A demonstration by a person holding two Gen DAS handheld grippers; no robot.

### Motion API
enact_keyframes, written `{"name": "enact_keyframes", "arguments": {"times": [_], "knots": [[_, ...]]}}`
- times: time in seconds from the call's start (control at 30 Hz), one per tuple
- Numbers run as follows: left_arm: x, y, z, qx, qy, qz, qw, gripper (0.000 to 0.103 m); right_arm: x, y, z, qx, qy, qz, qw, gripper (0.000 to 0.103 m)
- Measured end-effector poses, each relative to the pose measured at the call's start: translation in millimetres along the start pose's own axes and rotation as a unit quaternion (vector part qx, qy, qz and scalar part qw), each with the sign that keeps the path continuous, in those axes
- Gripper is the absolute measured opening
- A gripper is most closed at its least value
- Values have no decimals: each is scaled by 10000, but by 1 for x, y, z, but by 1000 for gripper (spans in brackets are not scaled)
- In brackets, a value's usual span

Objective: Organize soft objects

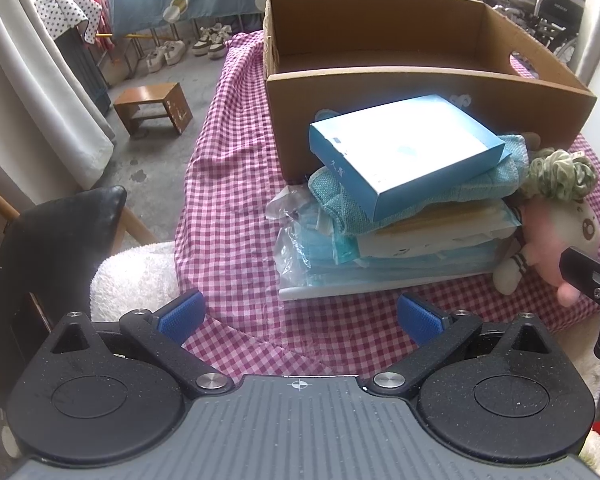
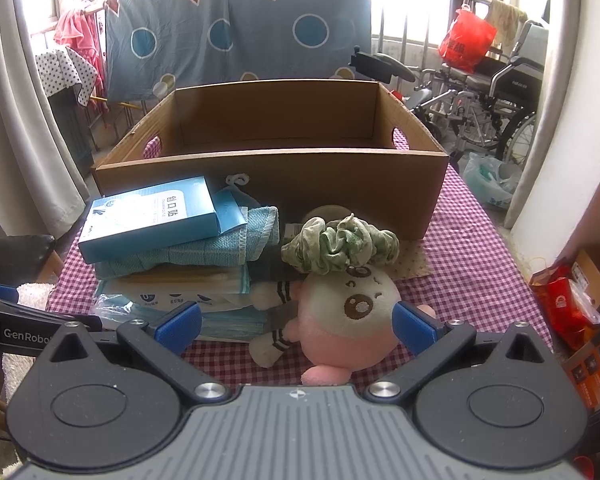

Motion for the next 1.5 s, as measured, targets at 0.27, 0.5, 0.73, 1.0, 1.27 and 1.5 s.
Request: {"name": "enact_keyframes", "arguments": {"times": [0.27, 0.5, 0.73, 1.0, 1.27, 1.5], "knots": [[0, 0, 0, 6, -5, -5, 10000, 103, 0, 0, 0, 8, -4, -8, 10000, 103], [1, 2, -1, 49, -8, -14, 10000, 103, -2, 1, -1, 4, -13, -31, 10000, 103], [-1, 0, -2, 77, -26, -32, 10000, 103, -5, 2, -3, -14, -2, -123, 9999, 103], [5, -8, 3, -353, 410, -79, 9985, 103, -9, -19, -1, -551, -350, -176, 9977, 103], [6, -19, 9, -1184, 1336, -279, 9836, 101, 6, -62, -7, -1108, -1800, -269, 9770, 103], [-18, -27, -2, -1325, 1256, -1057, 9775, 79, 25, -78, -53, -431, -2144, -238, 9755, 78]]}}
Point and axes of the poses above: each gripper's, at about its wrist camera, not at the fingertips, and z roughly against the way its jaws point, x to its left, y to its underside, the point moved 3 cm from there along -z, roughly the way its jaws point, and after that the axes turned 3 degrees about y, right-handed, at the moved point
